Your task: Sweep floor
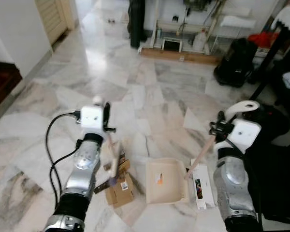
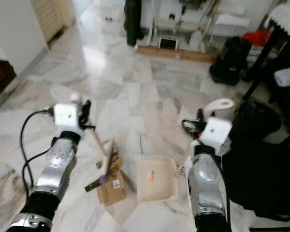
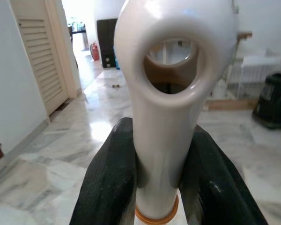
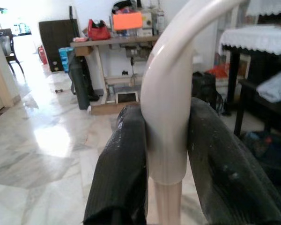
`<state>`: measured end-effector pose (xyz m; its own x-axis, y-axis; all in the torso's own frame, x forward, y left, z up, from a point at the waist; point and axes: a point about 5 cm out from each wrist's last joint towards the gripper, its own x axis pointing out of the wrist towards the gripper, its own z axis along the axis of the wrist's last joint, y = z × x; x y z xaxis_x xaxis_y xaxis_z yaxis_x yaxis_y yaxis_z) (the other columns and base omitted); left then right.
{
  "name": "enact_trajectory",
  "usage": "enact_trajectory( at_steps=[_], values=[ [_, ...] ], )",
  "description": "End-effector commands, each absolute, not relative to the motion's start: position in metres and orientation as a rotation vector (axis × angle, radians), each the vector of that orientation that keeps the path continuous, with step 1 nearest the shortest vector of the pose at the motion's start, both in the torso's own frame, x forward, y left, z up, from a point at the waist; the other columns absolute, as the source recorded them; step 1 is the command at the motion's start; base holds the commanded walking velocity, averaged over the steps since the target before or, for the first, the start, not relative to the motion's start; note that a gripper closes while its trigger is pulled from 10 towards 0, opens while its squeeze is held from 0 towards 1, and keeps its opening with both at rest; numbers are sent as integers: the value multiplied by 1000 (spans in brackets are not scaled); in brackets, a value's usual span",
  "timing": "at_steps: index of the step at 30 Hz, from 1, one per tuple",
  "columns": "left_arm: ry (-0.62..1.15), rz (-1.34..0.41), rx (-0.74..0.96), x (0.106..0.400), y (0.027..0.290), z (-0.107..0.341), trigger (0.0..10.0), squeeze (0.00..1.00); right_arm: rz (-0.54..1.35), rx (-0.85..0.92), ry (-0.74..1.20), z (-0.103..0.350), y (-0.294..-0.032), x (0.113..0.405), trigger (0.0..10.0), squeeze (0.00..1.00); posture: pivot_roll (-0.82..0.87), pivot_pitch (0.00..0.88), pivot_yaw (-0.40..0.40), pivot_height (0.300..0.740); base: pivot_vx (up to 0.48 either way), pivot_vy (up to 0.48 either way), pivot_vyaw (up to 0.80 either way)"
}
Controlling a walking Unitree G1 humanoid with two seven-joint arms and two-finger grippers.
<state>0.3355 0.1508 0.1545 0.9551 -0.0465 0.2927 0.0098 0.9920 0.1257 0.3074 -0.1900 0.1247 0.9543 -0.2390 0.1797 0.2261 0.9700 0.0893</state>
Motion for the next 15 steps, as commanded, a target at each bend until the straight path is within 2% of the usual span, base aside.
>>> enact_trajectory(
  at_steps=[1,15],
  values=[
    [-348,-60,126,335,143,164,10000,0,-248,76,-223,130,-194,306,10000,0,66,86,-38,740,0,0,0],
    [-298,-167,134,336,134,158,10000,0,-262,67,-181,114,-197,301,10000,0,73,74,-24,740,0,0,0]
  ],
)
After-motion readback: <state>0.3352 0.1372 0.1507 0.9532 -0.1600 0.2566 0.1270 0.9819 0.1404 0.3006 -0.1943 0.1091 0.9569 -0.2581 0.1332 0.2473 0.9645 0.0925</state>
